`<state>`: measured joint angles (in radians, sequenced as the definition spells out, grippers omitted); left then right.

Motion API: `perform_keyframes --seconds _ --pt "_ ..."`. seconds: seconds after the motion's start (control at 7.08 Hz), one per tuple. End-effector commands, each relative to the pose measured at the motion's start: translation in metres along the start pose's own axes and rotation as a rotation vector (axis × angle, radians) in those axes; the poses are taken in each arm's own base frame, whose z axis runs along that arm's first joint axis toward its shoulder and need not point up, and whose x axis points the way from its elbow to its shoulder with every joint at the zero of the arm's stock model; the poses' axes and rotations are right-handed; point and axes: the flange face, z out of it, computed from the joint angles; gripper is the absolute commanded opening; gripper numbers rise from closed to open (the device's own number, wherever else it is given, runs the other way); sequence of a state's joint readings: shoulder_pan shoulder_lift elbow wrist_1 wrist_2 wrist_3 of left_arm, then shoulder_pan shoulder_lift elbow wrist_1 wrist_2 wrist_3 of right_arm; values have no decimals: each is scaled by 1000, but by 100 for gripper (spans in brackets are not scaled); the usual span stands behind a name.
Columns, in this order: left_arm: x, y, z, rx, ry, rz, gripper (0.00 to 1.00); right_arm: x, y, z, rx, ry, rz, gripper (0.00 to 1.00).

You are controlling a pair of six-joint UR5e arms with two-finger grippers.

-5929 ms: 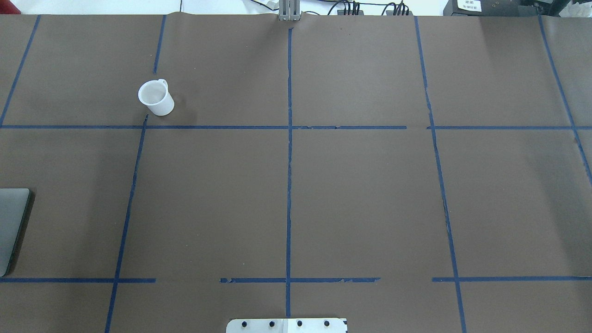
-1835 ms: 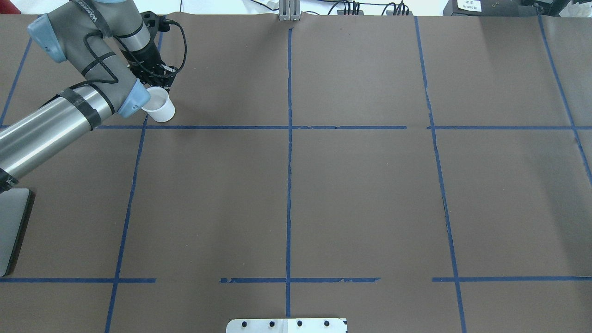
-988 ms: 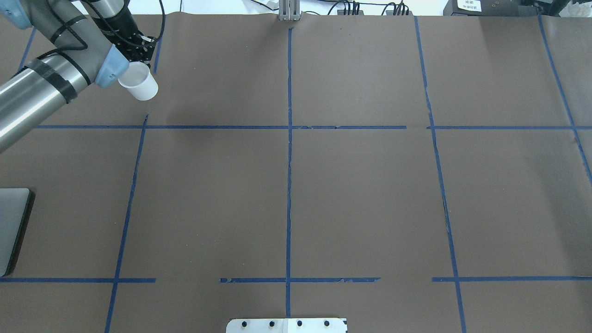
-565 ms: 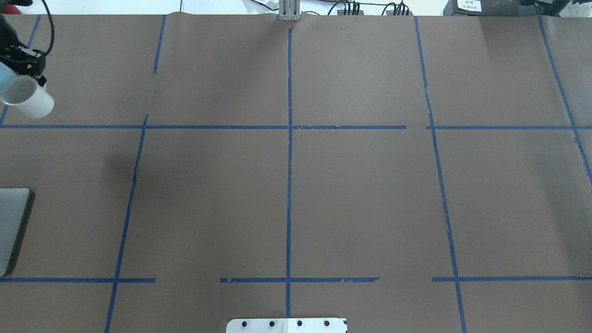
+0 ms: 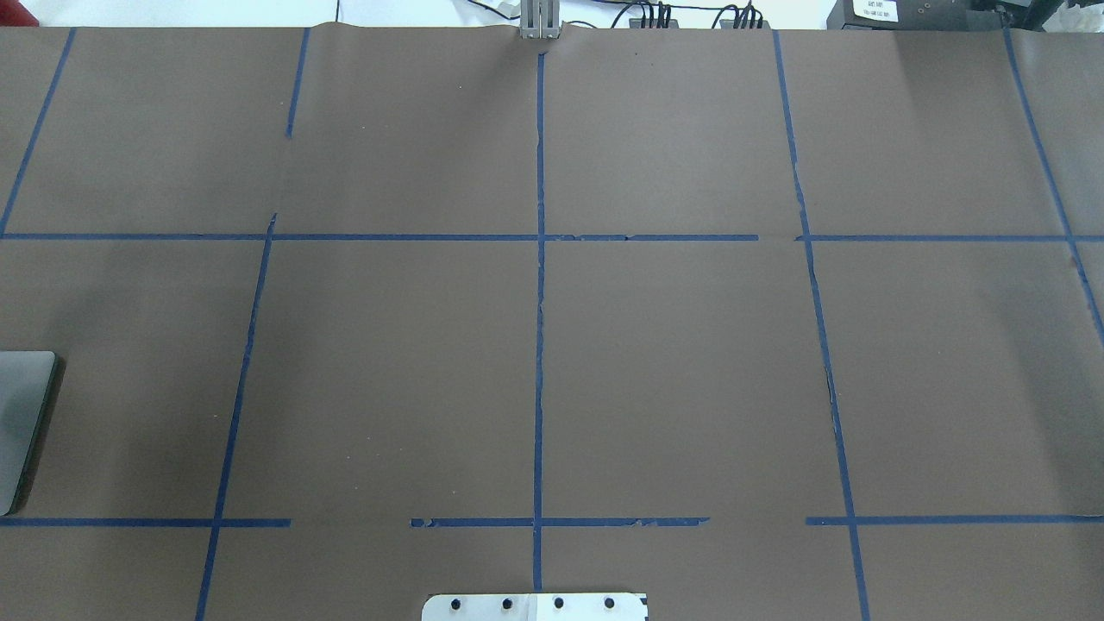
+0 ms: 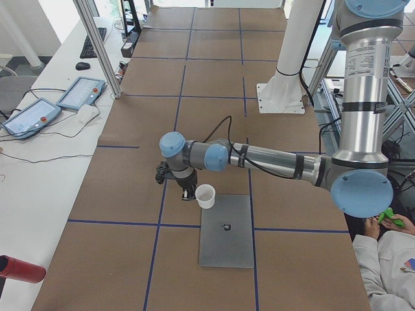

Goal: Place cup on laptop
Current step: 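Lower the held cup onto the silver laptop lid with the left gripper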

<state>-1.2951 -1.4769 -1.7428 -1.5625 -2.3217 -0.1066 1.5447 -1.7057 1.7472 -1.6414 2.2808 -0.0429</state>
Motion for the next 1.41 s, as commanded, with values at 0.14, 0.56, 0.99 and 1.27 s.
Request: perform_keyframes --seconds 0.14,0.56,0.99,1.27 --pt "-47 56 45 71 10 -86 0 0 0 0 0 0 0 100" --pt "-70 61 75 78 10 -119 0 0 0 0 0 0 0 100" --pt "-62 60 80 63 16 -101 0 0 0 0 0 1 0 100" --pt "-53 60 89 42 17 -81 0 0 0 0 0 0 0 100"
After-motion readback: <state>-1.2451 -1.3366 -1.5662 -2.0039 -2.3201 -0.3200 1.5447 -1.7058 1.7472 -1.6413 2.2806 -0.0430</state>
